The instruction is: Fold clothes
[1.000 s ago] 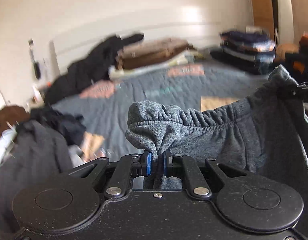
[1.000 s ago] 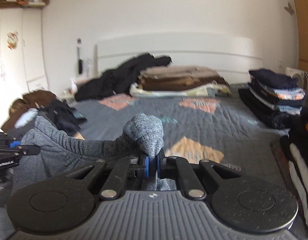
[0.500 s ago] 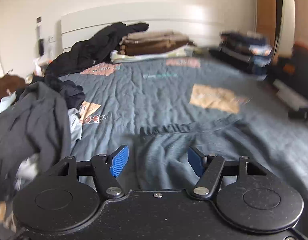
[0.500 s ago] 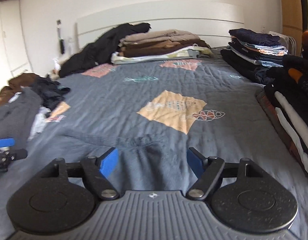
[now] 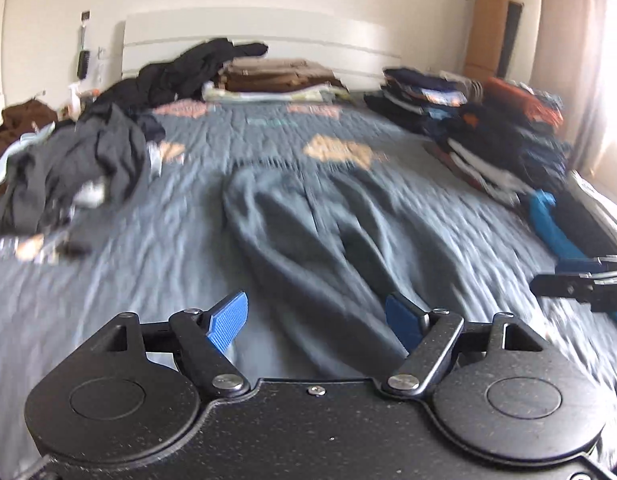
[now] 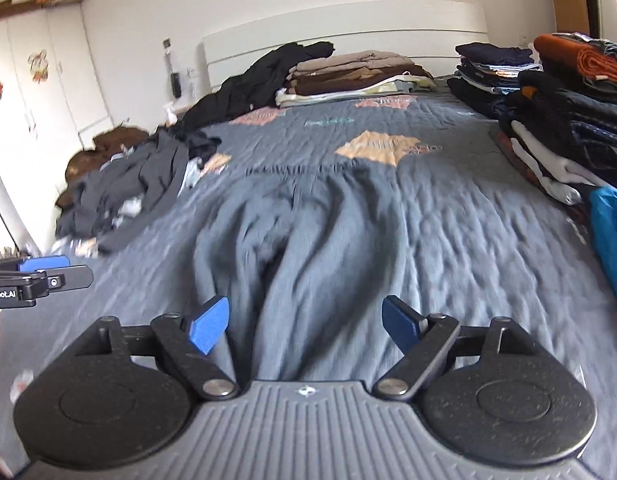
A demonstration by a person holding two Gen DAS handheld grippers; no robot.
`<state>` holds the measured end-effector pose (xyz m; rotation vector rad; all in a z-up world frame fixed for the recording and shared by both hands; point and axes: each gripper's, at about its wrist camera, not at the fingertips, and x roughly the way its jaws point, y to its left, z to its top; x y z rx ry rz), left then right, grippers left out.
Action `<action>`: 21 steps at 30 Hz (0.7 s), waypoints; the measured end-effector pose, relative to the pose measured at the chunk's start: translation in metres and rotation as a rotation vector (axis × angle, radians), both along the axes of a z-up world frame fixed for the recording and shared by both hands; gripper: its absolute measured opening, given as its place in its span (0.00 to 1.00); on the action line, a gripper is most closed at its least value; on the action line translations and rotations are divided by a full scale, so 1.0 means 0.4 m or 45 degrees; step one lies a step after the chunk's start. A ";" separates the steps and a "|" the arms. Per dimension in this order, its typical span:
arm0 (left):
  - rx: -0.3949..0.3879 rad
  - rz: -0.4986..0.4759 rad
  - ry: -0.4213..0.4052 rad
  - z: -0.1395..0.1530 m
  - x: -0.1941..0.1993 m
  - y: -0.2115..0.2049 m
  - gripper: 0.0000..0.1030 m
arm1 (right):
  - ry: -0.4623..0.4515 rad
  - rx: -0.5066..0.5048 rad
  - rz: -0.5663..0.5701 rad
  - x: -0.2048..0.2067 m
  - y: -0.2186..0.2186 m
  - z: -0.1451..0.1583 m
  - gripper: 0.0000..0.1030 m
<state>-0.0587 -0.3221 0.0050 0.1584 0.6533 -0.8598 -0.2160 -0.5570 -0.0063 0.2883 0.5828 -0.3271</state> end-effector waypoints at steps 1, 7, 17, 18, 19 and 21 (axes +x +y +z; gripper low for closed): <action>-0.002 0.003 0.030 -0.016 -0.023 0.016 0.74 | -0.001 0.000 -0.002 -0.025 0.024 -0.010 0.81; -0.012 0.045 0.096 -0.106 -0.135 0.094 0.76 | -0.059 0.122 -0.048 -0.142 0.107 -0.086 0.82; -0.024 0.090 0.080 -0.184 -0.214 0.154 0.81 | -0.157 0.113 -0.031 -0.243 0.183 -0.164 0.82; -0.023 0.084 0.065 -0.186 -0.224 0.157 0.83 | -0.159 0.096 -0.026 -0.248 0.187 -0.163 0.82; -0.021 0.077 0.049 -0.187 -0.233 0.161 0.85 | -0.161 0.080 -0.020 -0.252 0.192 -0.163 0.82; -0.021 0.055 0.039 -0.191 -0.244 0.167 0.87 | -0.160 0.077 -0.004 -0.256 0.195 -0.161 0.83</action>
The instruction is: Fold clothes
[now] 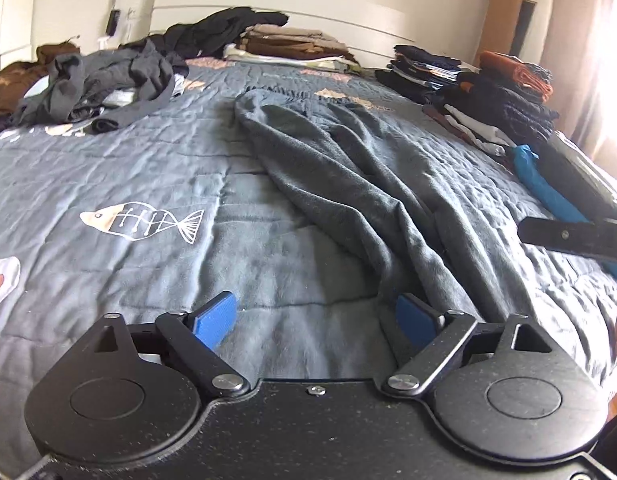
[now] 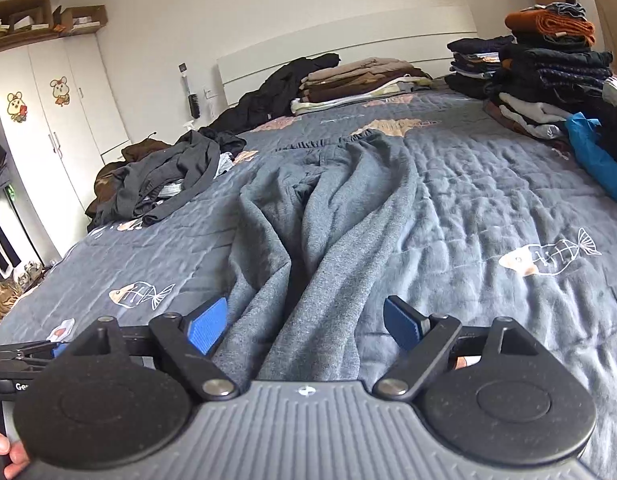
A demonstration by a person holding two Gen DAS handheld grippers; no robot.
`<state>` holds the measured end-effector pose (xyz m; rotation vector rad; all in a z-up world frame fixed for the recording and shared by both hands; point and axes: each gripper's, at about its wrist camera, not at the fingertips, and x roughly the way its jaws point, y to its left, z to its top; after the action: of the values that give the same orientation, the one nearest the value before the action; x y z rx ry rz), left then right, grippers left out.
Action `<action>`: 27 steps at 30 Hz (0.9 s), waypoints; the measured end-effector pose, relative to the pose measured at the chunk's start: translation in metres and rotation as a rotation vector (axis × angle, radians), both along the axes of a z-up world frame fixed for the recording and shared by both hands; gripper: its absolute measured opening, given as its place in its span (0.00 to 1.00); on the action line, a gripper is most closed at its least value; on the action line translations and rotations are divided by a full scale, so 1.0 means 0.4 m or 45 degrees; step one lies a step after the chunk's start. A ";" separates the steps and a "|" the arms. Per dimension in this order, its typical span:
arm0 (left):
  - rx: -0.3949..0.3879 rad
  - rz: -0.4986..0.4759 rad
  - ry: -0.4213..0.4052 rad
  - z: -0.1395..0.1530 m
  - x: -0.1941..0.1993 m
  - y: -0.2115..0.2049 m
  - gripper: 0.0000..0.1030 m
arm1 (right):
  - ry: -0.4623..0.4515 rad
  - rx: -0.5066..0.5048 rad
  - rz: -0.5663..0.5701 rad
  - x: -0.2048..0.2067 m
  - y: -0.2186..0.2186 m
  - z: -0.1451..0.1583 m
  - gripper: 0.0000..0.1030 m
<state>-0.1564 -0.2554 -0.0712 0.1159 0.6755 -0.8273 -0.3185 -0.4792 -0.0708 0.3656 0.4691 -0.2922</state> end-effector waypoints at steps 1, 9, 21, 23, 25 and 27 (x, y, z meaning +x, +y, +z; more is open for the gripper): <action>-0.002 -0.009 0.002 -0.006 -0.009 0.004 0.87 | 0.004 0.001 0.009 -0.002 0.001 0.001 0.83; -0.014 -0.111 -0.003 -0.023 -0.049 0.031 0.85 | 0.081 -0.061 0.003 -0.012 -0.002 0.002 0.83; 0.025 -0.284 0.153 -0.095 -0.100 -0.041 0.67 | 0.263 -0.051 0.003 0.024 -0.003 -0.048 0.83; -0.001 -0.312 0.204 -0.093 -0.096 -0.043 0.47 | 0.294 -0.035 -0.004 0.025 -0.008 -0.061 0.83; -0.018 -0.343 0.241 -0.088 -0.097 -0.046 0.20 | 0.319 -0.019 -0.005 0.027 -0.013 -0.074 0.83; -0.032 -0.346 0.263 -0.083 -0.098 -0.046 0.14 | 0.326 -0.015 0.007 0.031 -0.010 -0.086 0.80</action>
<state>-0.1954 -0.2738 -0.1045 0.1015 0.8556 -1.1189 -0.3061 -0.4831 -0.1051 0.3169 0.7195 -0.3379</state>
